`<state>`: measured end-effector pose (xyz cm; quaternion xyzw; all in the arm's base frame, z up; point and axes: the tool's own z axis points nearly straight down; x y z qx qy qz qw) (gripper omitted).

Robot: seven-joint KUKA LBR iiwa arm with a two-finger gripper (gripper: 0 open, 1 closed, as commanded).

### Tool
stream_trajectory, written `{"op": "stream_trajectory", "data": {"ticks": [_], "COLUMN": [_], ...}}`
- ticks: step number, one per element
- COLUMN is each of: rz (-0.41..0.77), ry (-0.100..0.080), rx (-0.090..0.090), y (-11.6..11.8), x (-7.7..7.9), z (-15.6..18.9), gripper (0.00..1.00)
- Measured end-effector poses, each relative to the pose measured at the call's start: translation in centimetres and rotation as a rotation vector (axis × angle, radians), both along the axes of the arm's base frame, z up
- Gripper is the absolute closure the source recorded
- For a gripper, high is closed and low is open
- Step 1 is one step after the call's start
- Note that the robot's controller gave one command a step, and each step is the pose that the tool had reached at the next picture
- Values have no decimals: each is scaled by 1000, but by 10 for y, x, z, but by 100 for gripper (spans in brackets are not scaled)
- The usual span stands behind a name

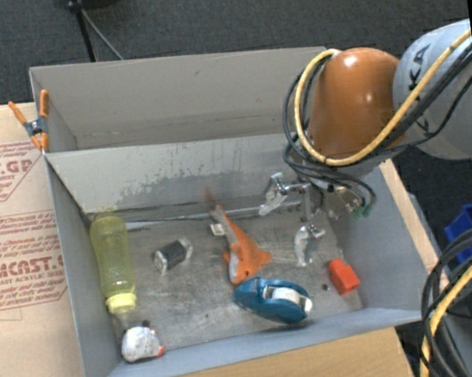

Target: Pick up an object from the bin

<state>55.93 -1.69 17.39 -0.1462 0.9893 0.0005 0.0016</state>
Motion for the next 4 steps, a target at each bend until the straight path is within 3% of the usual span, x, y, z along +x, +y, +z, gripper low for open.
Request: {"op": "stream_trajectory", "data": {"ticks": [1, 2, 3, 4], "rz": [196, 394, 482, 482], "ry": [-1, -8, -4, -4], "rx": [-2, -3, -1, -1], "y": [25, 41, 51, 51], "x": [17, 22, 22, 22], "z": [-7, -53, -87, -87], "gripper": [0, 0, 100, 100]}}
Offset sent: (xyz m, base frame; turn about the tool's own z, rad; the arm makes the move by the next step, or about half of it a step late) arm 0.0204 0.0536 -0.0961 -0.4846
